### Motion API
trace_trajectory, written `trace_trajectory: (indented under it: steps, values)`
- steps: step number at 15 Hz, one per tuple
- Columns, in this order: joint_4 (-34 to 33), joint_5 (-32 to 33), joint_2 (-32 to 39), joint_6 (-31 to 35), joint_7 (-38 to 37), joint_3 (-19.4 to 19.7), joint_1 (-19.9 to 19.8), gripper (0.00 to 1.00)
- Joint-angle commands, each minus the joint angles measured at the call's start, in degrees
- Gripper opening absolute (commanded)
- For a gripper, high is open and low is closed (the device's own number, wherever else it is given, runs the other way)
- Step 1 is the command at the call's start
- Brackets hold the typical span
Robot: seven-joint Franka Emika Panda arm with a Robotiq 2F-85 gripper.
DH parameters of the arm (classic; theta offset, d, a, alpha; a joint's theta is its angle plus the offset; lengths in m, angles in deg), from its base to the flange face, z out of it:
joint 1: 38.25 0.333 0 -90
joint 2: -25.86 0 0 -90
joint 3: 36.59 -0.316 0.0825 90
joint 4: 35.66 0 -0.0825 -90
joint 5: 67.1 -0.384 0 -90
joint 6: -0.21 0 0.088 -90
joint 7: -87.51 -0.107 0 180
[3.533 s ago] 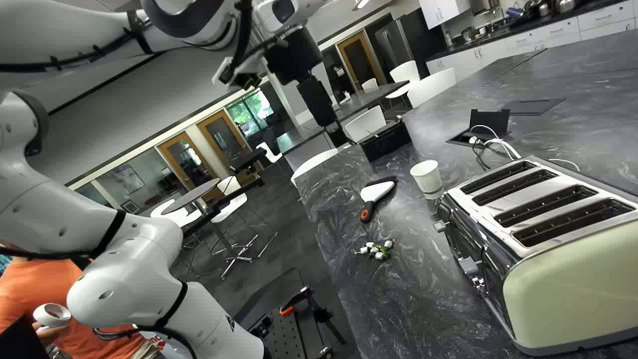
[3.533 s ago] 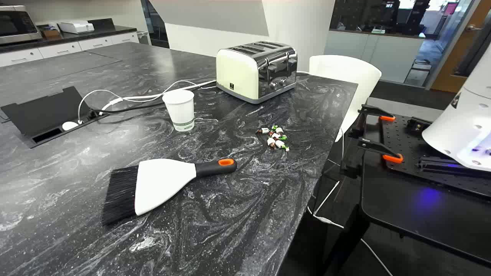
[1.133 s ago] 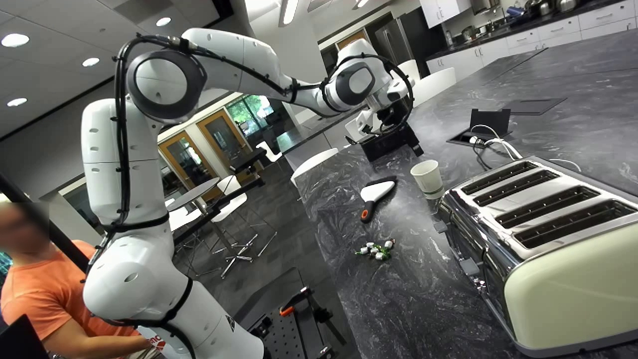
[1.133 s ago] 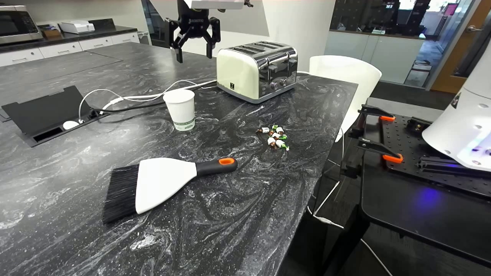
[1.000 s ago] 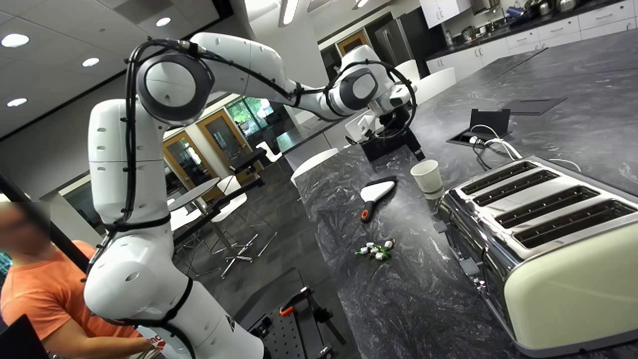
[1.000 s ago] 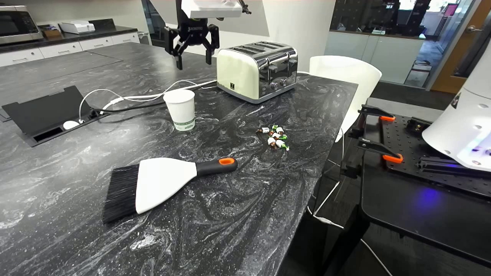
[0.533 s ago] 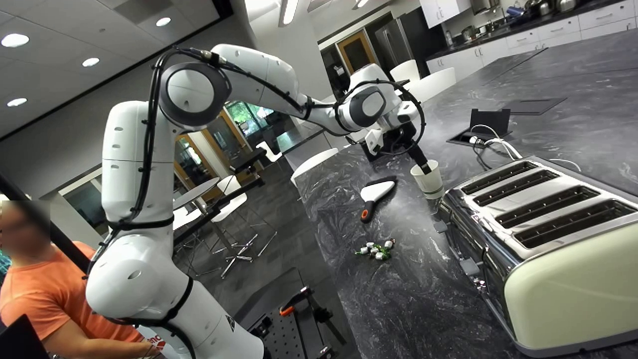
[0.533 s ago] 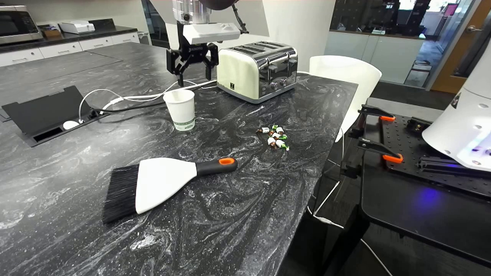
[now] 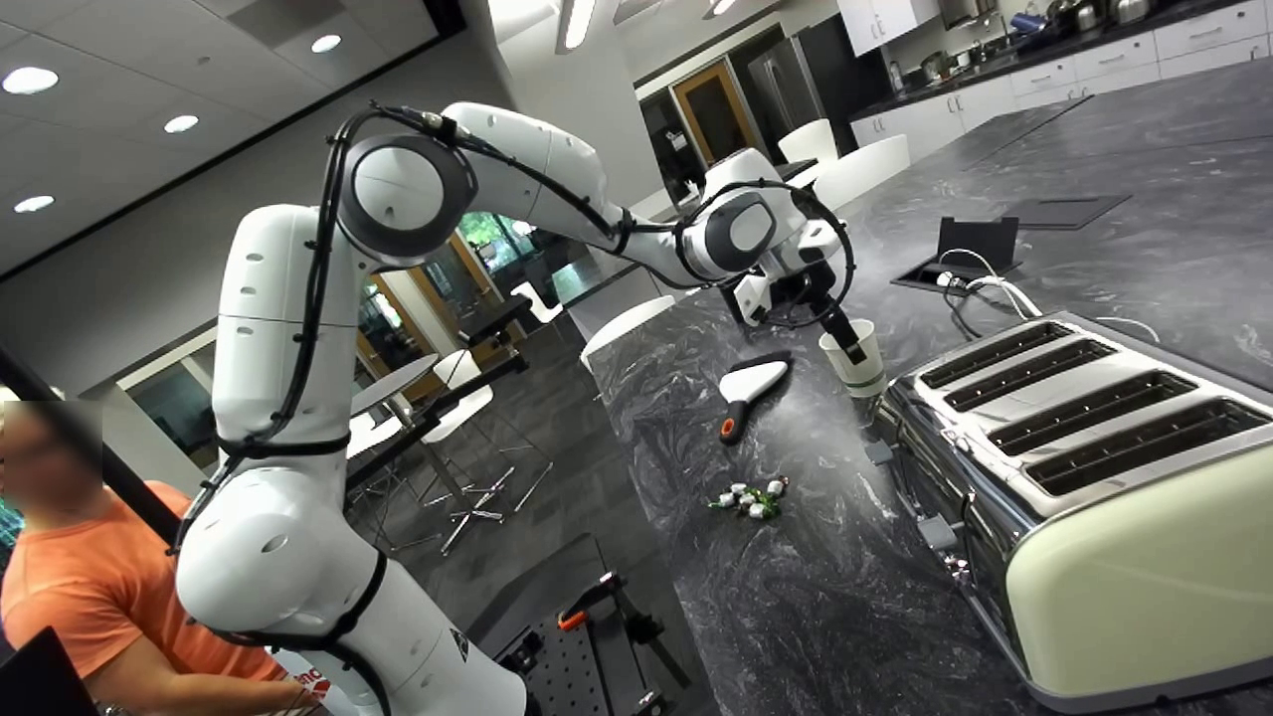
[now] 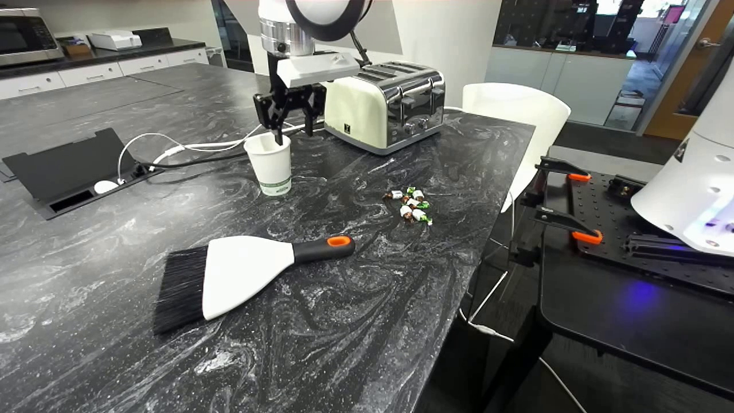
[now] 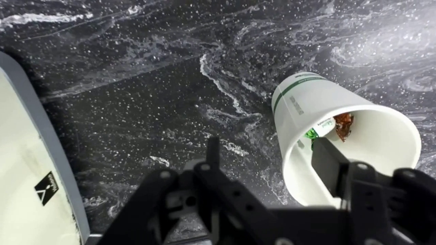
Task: Pour the contents from the white cup onto the table
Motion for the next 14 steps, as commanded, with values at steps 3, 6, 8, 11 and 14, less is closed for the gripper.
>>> trace_trajectory:
  steps: [3, 6, 8, 11, 14]
  values:
    - [-0.4, -0.88, 0.7, 1.72, -2.1, 1.37, 2.31, 0.26]
    - [-0.56, -1.13, 0.75, 1.66, -2.1, 1.11, 2.71, 0.04]
    - [-0.65, -1.25, 0.78, 1.64, -2.13, 1.01, 3.0, 0.0]
    - [-0.84, -2.05, 0.08, 1.54, -2.01, 0.74, 3.1, 0.01]
    - [0.68, -3.58, -3.86, 1.73, 0.85, -0.12, 1.77, 0.01]
